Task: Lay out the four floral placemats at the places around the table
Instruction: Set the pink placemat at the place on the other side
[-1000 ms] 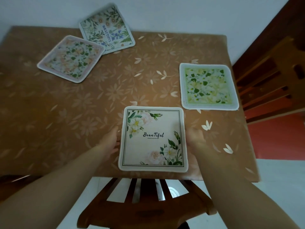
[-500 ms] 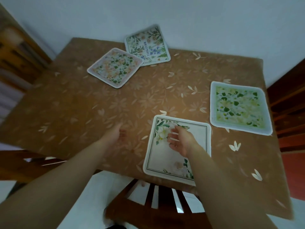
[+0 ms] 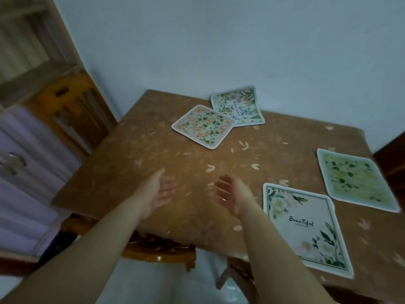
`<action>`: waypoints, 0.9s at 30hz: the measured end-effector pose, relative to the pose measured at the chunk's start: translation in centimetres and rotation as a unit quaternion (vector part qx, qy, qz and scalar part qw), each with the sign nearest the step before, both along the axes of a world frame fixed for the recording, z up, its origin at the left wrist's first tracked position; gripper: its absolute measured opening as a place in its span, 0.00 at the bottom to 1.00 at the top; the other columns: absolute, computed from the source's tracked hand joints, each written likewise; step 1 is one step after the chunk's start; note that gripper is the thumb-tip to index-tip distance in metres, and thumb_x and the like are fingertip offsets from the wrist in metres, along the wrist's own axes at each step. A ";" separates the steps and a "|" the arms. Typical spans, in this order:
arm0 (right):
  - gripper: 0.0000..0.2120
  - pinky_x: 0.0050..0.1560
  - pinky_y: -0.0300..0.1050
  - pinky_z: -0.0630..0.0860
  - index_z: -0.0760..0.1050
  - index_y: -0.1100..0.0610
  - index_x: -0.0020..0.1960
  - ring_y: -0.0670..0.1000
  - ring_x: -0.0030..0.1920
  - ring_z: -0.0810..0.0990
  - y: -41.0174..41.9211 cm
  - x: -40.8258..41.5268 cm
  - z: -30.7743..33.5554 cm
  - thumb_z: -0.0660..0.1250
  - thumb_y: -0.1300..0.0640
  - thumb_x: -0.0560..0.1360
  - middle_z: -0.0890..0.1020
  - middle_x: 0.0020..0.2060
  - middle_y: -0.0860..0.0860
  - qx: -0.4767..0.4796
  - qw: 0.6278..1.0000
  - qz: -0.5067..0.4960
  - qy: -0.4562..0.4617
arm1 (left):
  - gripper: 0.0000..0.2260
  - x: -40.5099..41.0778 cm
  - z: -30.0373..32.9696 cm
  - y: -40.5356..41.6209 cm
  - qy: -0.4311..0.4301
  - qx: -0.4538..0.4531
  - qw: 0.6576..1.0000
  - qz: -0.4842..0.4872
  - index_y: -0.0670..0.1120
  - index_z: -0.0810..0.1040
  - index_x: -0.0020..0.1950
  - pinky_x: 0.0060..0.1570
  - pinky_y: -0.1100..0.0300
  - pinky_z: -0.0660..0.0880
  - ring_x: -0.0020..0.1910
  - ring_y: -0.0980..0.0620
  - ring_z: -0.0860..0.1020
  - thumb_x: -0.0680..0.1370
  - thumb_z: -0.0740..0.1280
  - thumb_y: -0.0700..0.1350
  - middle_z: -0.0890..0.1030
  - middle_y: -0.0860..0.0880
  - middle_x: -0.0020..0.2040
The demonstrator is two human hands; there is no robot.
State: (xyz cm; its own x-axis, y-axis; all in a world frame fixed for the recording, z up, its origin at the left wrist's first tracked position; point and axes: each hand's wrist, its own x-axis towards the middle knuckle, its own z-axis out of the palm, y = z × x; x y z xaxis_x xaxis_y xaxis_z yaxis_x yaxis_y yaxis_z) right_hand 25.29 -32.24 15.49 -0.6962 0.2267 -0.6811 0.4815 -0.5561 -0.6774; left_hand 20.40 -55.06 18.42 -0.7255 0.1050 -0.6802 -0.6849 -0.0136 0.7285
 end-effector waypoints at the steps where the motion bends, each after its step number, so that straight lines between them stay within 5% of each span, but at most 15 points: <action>1: 0.11 0.46 0.49 0.75 0.79 0.57 0.57 0.54 0.44 0.81 -2.1 -0.4 0.3 0.63 0.51 0.84 0.83 0.48 0.54 0.004 1.000 -0.003 0.003 | 0.21 -0.8 0.5 -1.9 0.006 0.000 1.000 0.008 0.43 0.83 0.58 0.58 0.48 0.76 0.57 0.44 0.81 0.84 0.58 0.57 0.84 0.43 0.58; 5: 0.10 0.48 0.51 0.76 0.79 0.57 0.57 0.56 0.50 0.82 -8.3 -2.0 1.2 0.63 0.53 0.84 0.84 0.53 0.55 0.018 1.000 -0.008 0.006 | 0.22 -3.4 2.4 -7.1 0.017 0.018 1.000 0.001 0.43 0.83 0.60 0.49 0.52 0.77 0.55 0.46 0.82 0.84 0.58 0.58 0.85 0.44 0.56; 15: 0.14 0.45 0.50 0.77 0.79 0.59 0.60 0.56 0.49 0.84 -12.1 -10.0 -3.2 0.62 0.52 0.83 0.85 0.53 0.56 0.004 0.997 -0.074 -0.028 | 0.21 -11.3 -1.4 -10.5 -0.024 0.021 0.998 -0.046 0.43 0.81 0.59 0.58 0.50 0.73 0.57 0.44 0.80 0.85 0.56 0.56 0.84 0.43 0.56; 19: 0.11 0.44 0.50 0.79 0.80 0.58 0.57 0.56 0.48 0.84 -13.4 -15.7 -6.6 0.64 0.53 0.82 0.85 0.51 0.56 0.011 0.995 -0.080 -0.061 | 0.21 -16.3 -3.5 -11.1 -0.048 -0.012 0.997 -0.067 0.43 0.82 0.58 0.50 0.53 0.75 0.51 0.46 0.82 0.85 0.55 0.56 0.85 0.44 0.55; 25: 0.08 0.35 0.42 0.72 0.82 0.53 0.46 0.51 0.38 0.80 -14.0 -23.6 -9.5 0.66 0.52 0.80 0.83 0.39 0.50 0.213 0.975 -0.012 -0.065 | 0.20 -25.2 -5.5 -10.1 -0.067 -0.061 0.988 -0.123 0.44 0.81 0.58 0.58 0.50 0.75 0.52 0.46 0.81 0.85 0.56 0.56 0.85 0.44 0.54; 27: 0.12 0.45 0.45 0.77 0.83 0.54 0.56 0.54 0.50 0.84 -13.3 -25.4 -9.8 0.66 0.49 0.80 0.86 0.49 0.51 0.304 0.949 0.044 -0.063 | 0.19 -27.5 -5.8 -9.1 -0.074 -0.062 0.987 -0.126 0.44 0.81 0.56 0.55 0.52 0.76 0.51 0.46 0.81 0.85 0.57 0.56 0.85 0.44 0.52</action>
State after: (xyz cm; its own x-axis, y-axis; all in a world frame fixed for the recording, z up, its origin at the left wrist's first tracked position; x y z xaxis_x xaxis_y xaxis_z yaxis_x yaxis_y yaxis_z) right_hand -0.10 -45.52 5.66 -0.6527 0.5491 -0.5220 0.6067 -0.0338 -0.7942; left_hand -7.06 -64.16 12.63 -0.5781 0.1785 -0.7962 -0.7544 0.2549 0.6049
